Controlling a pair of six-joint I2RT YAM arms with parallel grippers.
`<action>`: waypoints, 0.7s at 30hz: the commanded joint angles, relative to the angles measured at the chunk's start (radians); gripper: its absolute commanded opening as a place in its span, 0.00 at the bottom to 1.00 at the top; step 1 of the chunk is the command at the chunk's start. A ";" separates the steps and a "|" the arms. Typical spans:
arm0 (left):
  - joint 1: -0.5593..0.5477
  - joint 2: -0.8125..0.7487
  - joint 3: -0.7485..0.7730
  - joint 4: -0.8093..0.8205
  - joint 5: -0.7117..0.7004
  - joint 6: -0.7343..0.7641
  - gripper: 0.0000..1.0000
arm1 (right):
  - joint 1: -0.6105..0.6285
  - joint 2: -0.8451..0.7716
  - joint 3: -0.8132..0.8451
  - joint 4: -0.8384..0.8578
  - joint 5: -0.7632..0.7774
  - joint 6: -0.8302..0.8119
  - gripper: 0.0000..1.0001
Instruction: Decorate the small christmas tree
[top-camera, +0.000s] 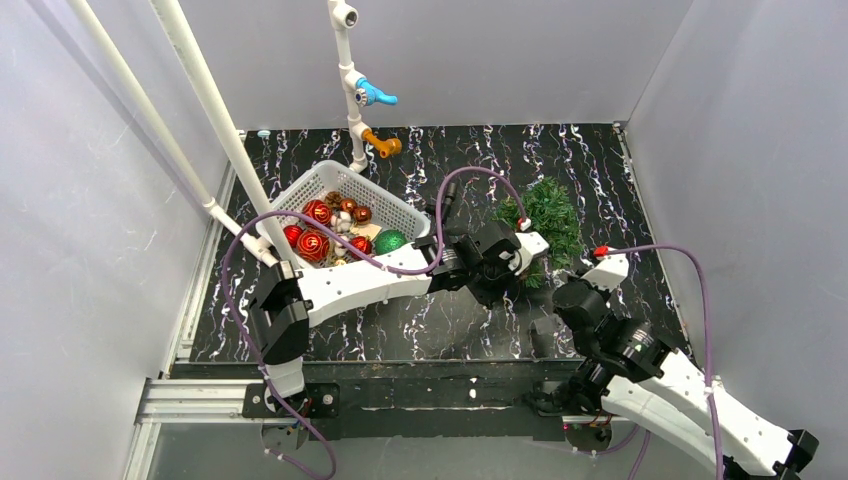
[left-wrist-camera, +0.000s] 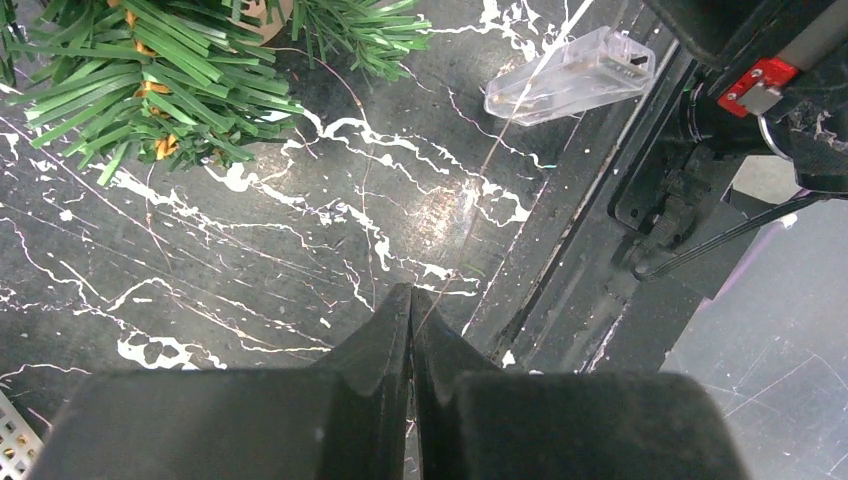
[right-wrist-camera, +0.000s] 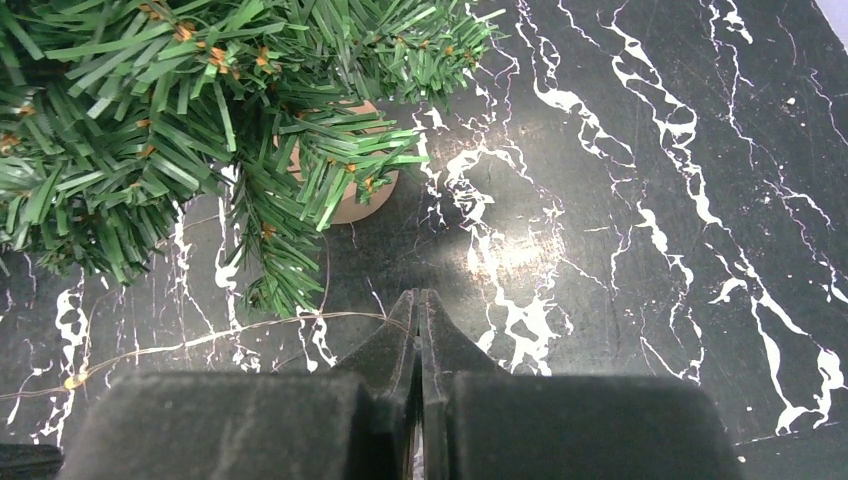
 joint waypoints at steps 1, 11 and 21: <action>0.012 0.000 -0.019 -0.036 -0.040 -0.026 0.00 | 0.002 0.029 -0.023 0.027 0.062 0.102 0.01; 0.048 -0.070 -0.040 -0.117 0.068 -0.084 0.70 | 0.000 -0.012 -0.049 0.020 0.088 0.153 0.01; 0.048 -0.243 -0.085 -0.244 0.061 -0.133 0.98 | 0.000 0.013 -0.043 0.033 0.075 0.133 0.01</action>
